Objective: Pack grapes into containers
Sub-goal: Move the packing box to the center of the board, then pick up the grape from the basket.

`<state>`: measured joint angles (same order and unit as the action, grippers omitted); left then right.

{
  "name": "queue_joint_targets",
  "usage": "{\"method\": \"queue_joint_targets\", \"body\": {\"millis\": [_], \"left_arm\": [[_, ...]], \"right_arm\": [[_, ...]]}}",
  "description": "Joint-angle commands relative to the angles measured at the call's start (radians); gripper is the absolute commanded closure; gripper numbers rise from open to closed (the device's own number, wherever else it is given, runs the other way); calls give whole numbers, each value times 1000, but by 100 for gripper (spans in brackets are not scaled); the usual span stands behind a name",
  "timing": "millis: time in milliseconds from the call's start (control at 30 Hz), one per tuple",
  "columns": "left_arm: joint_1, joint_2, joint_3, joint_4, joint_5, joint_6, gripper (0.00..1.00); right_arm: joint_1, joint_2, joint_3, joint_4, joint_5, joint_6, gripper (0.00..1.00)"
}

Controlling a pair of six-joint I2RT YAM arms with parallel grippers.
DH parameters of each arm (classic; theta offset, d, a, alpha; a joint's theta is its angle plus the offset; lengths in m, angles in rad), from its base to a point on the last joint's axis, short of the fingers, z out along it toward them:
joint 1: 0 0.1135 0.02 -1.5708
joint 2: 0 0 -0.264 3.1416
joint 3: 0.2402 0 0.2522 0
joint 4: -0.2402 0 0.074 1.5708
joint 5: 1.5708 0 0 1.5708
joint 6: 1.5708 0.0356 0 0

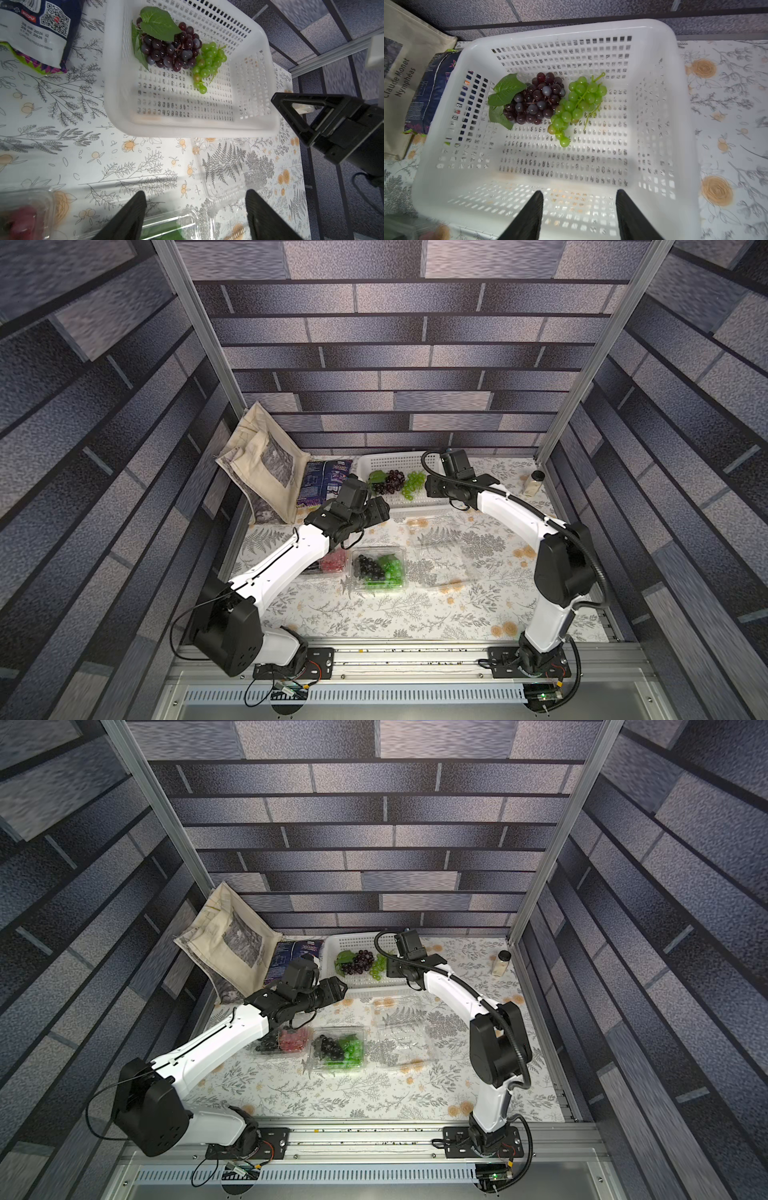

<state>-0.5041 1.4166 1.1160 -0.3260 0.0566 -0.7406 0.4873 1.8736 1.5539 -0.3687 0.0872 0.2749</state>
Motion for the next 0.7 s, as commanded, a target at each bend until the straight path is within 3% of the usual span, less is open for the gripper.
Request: {"method": "queue_joint_targets", "body": {"millis": [0, 267, 667], "left_arm": [[39, 47, 69, -36, 25, 37, 22], [93, 179, 201, -82, 76, 68, 19], [140, 213, 215, -55, 137, 60, 19]], "right_arm": [[-7, 91, 123, 21, -65, -60, 41], [-11, 341, 339, 34, -165, -57, 42], [-11, 598, 629, -9, -224, -52, 45]]}}
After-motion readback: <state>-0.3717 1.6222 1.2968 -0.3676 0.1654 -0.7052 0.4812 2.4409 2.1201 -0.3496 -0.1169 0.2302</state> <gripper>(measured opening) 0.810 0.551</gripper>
